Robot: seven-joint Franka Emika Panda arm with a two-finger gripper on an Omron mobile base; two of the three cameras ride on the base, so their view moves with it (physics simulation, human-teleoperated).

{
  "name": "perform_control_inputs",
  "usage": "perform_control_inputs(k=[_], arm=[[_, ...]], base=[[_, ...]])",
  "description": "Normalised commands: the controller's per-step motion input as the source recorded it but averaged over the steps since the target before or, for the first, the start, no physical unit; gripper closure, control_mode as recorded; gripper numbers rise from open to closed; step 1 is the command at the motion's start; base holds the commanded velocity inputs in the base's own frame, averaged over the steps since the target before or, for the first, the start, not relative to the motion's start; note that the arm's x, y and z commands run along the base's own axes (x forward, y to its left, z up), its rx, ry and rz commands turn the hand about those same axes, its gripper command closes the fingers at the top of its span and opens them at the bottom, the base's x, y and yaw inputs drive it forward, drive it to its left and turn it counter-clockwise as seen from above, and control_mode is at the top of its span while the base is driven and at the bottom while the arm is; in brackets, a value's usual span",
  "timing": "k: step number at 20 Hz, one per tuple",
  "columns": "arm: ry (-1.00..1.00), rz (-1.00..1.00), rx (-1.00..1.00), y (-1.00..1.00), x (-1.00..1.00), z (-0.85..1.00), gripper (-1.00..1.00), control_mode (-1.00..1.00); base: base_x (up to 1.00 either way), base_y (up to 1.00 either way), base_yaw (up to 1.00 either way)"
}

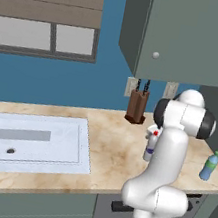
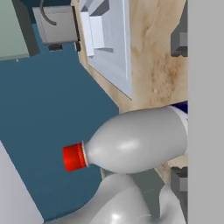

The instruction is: Take the bottled waters from the counter and place them in the freezer to freeze. Close the freezer door after placing the bottles.

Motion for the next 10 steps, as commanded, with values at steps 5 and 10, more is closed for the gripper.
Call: perform_control_inputs(k=[5,10], arm=[[0.00,0.01,0.07,-0.22,0.00,0.30,-1.00,-1.00],[0.00,0.04,0.05,-0.01,0.00,0.33,-1.00,-1.00]], base=[[0.00,0.00,0.00],[0.00,0.00,0.00]])
